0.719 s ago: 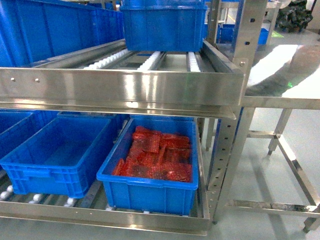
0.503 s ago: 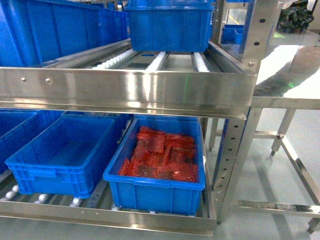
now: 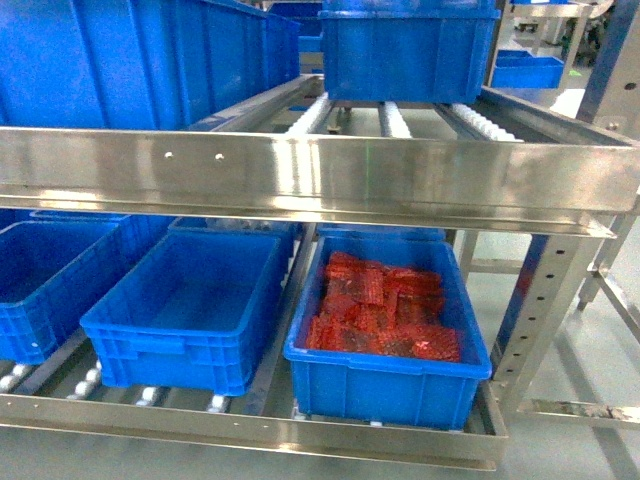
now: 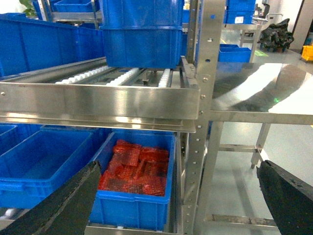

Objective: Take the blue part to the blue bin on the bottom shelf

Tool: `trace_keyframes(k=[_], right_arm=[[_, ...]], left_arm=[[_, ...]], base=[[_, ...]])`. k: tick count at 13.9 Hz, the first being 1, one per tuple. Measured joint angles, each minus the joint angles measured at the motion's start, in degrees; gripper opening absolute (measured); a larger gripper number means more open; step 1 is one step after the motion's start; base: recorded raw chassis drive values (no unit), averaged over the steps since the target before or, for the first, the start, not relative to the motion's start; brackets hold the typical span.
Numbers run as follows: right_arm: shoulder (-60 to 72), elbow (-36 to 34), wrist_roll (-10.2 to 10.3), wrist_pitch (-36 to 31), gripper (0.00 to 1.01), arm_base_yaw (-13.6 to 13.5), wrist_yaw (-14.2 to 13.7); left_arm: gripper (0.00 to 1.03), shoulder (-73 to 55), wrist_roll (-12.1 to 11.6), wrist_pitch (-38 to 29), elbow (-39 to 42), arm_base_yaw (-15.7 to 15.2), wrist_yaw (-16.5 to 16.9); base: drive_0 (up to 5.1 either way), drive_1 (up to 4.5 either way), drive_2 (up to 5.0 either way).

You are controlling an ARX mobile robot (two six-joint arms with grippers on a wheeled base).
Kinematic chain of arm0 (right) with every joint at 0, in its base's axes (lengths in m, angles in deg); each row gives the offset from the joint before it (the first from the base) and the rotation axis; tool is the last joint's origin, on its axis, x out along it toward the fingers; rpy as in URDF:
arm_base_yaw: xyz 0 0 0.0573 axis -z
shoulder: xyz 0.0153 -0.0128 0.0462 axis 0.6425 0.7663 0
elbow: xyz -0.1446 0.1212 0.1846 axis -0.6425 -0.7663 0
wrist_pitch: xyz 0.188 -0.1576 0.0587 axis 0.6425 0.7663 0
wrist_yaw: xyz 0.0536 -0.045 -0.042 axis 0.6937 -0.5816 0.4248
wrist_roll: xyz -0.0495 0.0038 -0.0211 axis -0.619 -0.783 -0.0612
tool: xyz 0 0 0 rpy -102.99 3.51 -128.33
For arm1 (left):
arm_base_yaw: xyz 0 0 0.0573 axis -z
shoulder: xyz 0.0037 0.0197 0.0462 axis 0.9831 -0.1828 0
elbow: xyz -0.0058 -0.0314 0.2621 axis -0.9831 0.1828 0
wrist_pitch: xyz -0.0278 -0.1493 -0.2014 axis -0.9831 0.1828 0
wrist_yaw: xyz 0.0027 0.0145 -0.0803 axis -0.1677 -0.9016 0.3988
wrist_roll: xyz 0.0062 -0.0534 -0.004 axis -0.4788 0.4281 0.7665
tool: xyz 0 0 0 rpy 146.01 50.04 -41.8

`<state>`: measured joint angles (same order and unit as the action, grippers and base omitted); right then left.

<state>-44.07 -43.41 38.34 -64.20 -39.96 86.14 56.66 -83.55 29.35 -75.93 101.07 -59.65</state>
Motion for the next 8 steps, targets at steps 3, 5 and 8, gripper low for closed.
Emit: trace_keyframes(k=[3,5,8], right_arm=[[0.00,0.00,-0.02,-0.20,0.98,0.00,0.00],[0.00,0.00,-0.02,-0.07,0.98,0.00,0.20],[0.00,0.00,-0.02,-0.09,0.98,0.00,0.20]], left_arm=[[0.43,0.00,0.00,-0.15,0.00,0.00,-0.02],[0.43,0.07,0.02,-0.04,0.00,0.00,-0.31],[0.43,0.04,0.00,0.02,0.04,0.00,-0.13]], base=[[-5.1,2.36,2.4],[-2.5,1.66,0.7],[0.0,0.00,0.0]])
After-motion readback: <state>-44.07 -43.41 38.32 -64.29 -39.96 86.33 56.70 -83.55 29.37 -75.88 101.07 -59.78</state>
